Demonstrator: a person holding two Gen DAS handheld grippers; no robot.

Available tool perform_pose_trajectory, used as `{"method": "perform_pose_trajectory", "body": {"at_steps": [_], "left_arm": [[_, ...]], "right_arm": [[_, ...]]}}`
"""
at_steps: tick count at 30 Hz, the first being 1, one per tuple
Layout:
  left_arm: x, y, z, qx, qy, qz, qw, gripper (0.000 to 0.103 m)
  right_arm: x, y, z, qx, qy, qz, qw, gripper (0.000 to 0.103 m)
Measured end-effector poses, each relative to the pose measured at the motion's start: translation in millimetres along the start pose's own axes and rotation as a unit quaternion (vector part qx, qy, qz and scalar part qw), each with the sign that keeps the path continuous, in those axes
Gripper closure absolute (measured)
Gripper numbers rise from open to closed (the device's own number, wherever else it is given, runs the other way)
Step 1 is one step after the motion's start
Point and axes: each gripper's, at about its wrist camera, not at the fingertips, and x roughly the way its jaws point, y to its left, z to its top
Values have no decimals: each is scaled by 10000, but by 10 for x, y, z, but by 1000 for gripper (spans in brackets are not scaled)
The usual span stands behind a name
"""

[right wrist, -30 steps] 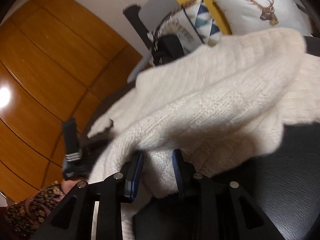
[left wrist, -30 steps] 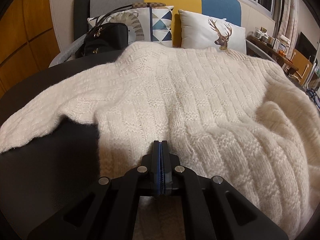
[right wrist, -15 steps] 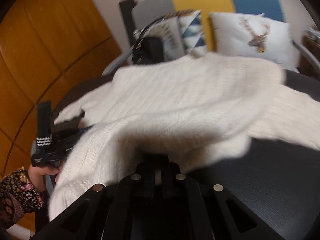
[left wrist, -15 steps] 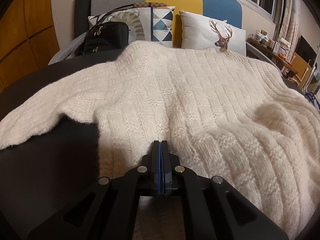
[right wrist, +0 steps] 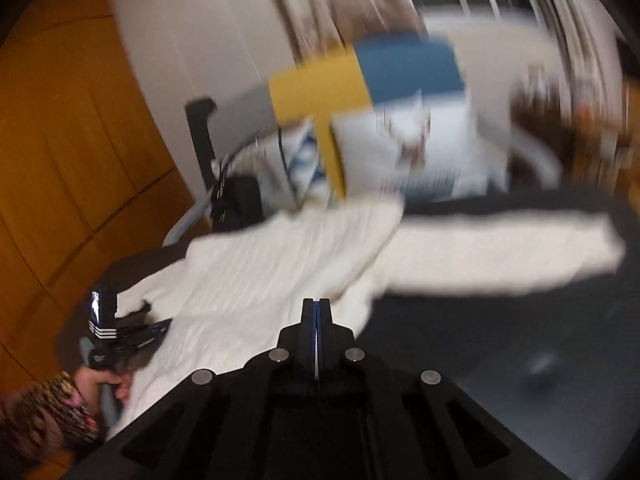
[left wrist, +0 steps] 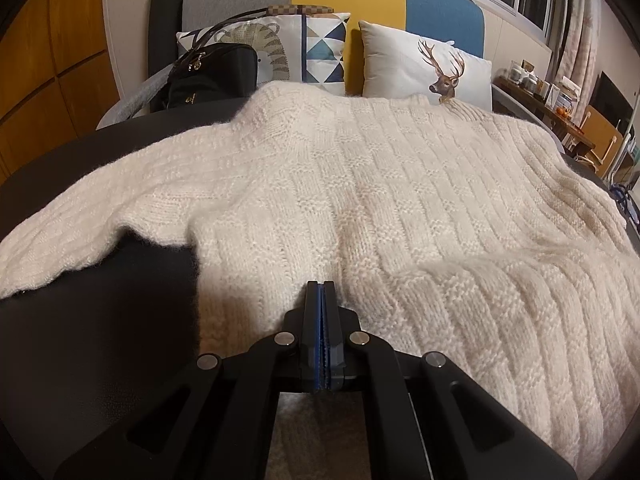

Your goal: Fold clothes

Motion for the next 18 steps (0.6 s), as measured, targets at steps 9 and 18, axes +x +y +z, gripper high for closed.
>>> {"method": "perform_pose_trajectory", "body": {"at_steps": [9,18], "left_arm": [[8,-12,3,-19,-1,6,10000,102],[6,-12,-24,-26,-20,7,10000,102]], "right_arm": [[1127,-411,-550,997,1774,543,9776,75],[1692,-362,-457,1589,1582,797,9713,73]]}}
